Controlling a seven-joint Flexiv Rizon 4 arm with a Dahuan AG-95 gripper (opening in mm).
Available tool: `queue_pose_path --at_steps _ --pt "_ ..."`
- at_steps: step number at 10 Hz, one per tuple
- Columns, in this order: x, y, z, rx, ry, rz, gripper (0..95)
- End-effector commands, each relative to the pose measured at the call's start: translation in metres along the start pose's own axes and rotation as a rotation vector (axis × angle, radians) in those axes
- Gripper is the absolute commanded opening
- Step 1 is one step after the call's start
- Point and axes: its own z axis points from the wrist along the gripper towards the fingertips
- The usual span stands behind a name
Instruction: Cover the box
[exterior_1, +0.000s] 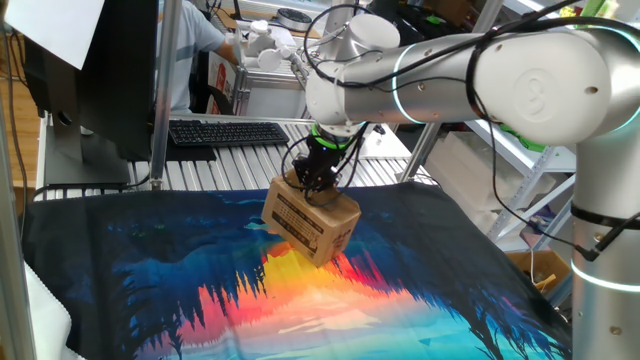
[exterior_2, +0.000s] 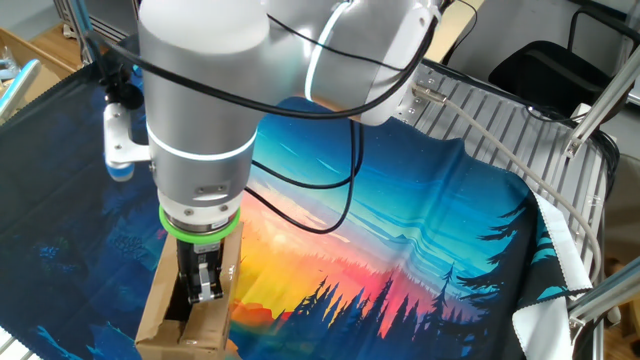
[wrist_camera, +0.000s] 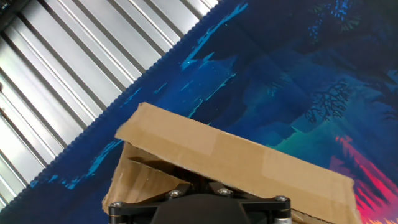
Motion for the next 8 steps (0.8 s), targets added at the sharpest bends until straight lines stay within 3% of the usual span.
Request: queue_pose_path --at_steps 1,3,5,8 --pt "0.000 0.000 0.001 0.001 0.003 0.001 0.0" --pt "-0.001 0.000 -0.002 0.004 0.015 0.004 0.0" --pt "-0.003 -0.002 -0.013 -0.001 0.045 0.010 0.0" --pt "-0.004 -0.005 -0.025 0.002 0.062 0.018 0.0"
